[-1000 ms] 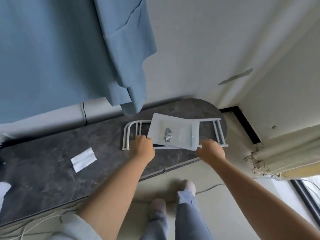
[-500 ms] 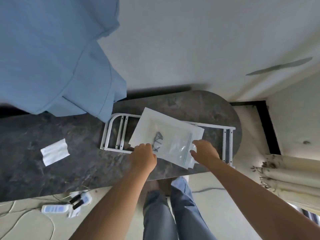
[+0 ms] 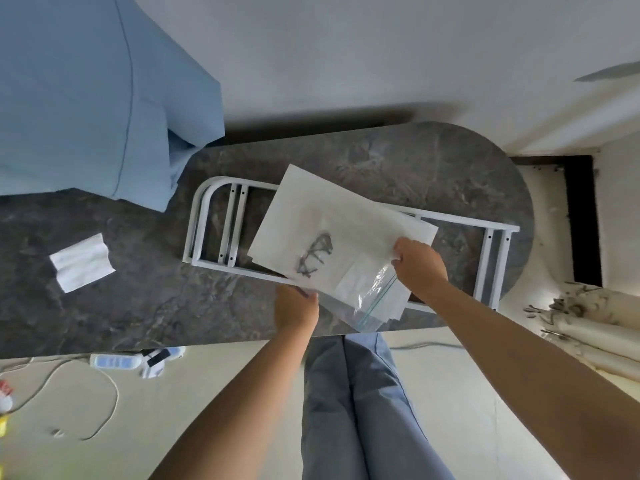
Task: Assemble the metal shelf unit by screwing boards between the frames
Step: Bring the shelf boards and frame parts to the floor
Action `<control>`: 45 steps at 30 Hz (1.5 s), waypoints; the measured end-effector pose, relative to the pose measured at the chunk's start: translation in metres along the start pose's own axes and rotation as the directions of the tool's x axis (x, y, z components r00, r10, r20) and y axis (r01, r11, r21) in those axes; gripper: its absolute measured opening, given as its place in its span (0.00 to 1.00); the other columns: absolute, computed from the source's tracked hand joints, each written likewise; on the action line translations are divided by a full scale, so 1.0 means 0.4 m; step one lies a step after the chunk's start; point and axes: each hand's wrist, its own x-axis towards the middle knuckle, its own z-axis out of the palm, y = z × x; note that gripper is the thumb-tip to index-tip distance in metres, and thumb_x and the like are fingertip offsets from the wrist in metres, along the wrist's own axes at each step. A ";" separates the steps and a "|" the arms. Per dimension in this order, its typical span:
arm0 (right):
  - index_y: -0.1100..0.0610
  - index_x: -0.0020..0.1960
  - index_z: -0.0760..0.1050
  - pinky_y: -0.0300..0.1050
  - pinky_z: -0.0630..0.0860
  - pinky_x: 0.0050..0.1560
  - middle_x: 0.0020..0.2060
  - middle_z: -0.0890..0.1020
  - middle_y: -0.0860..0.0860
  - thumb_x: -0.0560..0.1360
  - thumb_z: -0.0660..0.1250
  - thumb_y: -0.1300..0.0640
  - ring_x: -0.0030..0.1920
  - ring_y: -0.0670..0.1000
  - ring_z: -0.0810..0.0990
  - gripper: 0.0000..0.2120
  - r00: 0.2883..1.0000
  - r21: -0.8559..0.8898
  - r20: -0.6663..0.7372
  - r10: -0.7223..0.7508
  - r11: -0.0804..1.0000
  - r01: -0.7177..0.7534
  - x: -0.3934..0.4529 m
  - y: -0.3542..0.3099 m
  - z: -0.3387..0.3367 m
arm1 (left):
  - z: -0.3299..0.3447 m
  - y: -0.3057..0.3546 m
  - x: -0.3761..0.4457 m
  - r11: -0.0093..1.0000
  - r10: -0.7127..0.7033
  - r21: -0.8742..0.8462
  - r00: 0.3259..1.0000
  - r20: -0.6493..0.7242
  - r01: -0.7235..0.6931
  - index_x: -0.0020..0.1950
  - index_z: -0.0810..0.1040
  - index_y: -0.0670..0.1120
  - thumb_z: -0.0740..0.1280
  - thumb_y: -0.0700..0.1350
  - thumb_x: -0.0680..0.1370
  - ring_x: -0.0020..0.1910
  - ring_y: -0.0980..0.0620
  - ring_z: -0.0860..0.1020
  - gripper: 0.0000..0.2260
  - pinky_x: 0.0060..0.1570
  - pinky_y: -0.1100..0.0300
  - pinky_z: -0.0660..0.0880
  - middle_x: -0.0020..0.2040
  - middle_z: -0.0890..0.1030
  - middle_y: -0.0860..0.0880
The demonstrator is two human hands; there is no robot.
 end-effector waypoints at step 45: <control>0.60 0.57 0.68 0.46 0.71 0.45 0.53 0.75 0.56 0.76 0.63 0.58 0.52 0.57 0.75 0.12 0.944 -0.200 -0.030 -0.327 0.928 0.315 -0.192 -0.096 -0.228 | -0.221 0.034 -0.172 0.684 0.688 0.440 0.715 -0.123 -0.582 0.59 0.77 0.40 0.59 0.31 0.75 0.59 0.45 0.72 0.16 0.54 0.58 0.71 0.59 0.76 0.44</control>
